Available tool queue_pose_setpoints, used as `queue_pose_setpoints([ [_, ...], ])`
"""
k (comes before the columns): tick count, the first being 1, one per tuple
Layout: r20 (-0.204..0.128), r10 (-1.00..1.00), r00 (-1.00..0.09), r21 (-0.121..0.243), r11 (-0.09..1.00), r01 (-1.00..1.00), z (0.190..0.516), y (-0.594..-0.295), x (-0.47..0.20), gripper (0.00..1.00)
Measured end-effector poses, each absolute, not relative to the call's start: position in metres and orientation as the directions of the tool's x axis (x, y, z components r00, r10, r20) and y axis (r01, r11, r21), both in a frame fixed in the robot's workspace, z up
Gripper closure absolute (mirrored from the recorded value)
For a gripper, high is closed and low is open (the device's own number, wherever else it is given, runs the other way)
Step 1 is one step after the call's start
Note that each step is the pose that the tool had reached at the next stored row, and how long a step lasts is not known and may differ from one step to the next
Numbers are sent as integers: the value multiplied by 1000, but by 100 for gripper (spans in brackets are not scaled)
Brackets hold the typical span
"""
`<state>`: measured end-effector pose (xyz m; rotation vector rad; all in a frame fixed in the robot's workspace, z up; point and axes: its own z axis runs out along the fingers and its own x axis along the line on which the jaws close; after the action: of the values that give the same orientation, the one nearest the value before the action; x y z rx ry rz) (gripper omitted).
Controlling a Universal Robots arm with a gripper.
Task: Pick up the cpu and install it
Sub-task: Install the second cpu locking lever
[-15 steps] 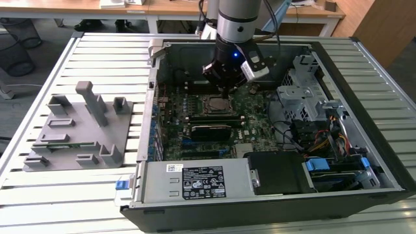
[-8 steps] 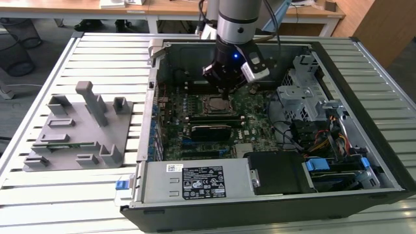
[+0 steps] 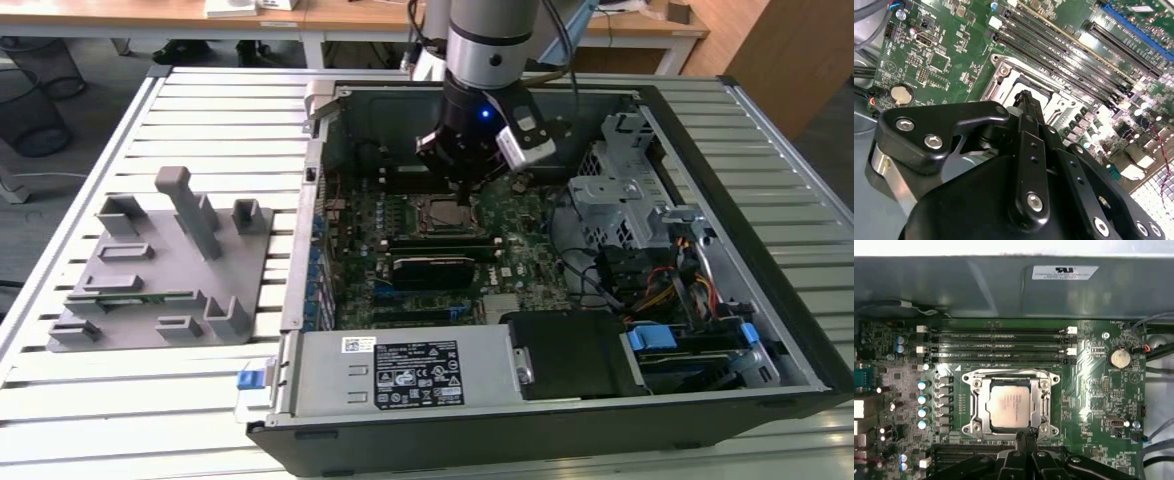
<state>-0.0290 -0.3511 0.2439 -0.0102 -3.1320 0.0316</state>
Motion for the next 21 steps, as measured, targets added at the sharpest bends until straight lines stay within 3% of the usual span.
queue_pose_setpoints([
  [6, 10, 6, -1000, -19, 1000, 6, 243, -367, -31, 89],
  [11, 10, 5, -1000, 26, 1000, 5, 241, -372, -35, 89],
  [21, 10, 4, -1000, 44, 999, 4, 234, -387, -48, 89],
])
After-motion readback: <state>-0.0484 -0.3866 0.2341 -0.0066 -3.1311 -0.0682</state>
